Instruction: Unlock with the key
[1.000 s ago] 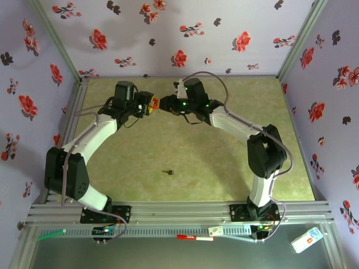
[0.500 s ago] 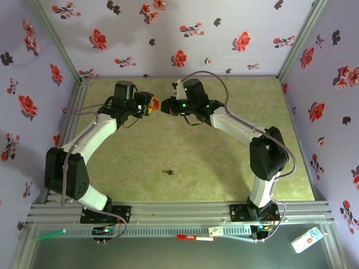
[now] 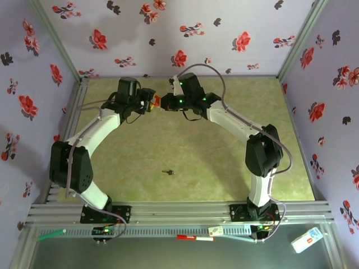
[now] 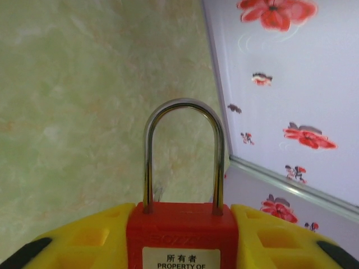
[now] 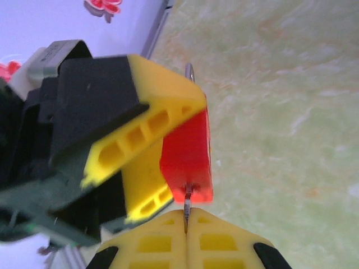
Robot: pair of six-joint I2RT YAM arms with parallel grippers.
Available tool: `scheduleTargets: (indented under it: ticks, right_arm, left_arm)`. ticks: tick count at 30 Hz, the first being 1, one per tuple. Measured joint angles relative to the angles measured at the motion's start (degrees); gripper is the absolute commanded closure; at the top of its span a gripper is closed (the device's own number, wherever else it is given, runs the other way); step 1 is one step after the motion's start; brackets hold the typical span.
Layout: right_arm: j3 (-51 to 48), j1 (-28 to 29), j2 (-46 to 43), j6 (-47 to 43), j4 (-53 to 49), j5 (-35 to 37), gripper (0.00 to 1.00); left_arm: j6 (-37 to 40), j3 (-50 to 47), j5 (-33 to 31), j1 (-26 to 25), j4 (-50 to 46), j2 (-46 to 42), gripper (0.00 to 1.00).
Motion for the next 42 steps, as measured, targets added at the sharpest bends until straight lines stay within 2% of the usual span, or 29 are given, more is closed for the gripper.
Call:
scheduleTargets:
  ticks: [4,10,12,15,18,21,29,36,39,42]
  right_arm:
    - [5.0,0.5,2.5,-1.4,-4.5,2.7,1.00]
    - [5.2,-0.3,4.7,7.0,1.5,0.5,1.00]
    - [3.5,-1.2,5.2,11.9,6.1,-1.8,1.00]
    - [-2.4,-3.4,5.2,22.7,18.6,-7.1,1.00]
    - [-7.4,-5.1,5.7,33.6,31.8,-11.4,1.00]
    - [-9.7,-5.7,6.1,41.4,40.9,-13.6,1.00]
    - [-12.5,-5.7,6.1,54.9,57.5,-14.3,1.00]
    - [-13.5,-5.7,6.3,60.7,63.2,-14.2,1.00]
    - [-13.7,-5.7,6.3,61.8,63.3,-14.1,0.77]
    - [-14.5,-6.1,6.1,61.1,61.5,-13.7,0.62]
  left_arm:
    - [-0.2,0.3,-4.0,-0.8,1.0,0.3,1.00]
    - [-0.3,-1.6,-8.7,-0.9,6.3,0.3,1.00]
    - [-0.4,-3.0,-10.0,-0.9,9.4,0.3,1.00]
    - [-0.3,-5.4,-10.9,-0.8,15.6,0.3,1.00]
    - [0.1,-7.4,-10.8,-0.6,21.7,0.3,1.00]
    - [0.9,-9.0,-9.8,0.0,27.0,-0.5,1.00]
    - [3.1,-11.8,-4.7,2.0,37.9,-3.3,1.00]
    - [4.5,-12.2,-2.9,2.4,41.9,-3.3,1.00]
    - [5.3,-12.2,-0.7,3.0,41.7,-3.4,1.00]
    - [7.6,-12.2,2.5,3.8,39.0,-4.3,1.00]
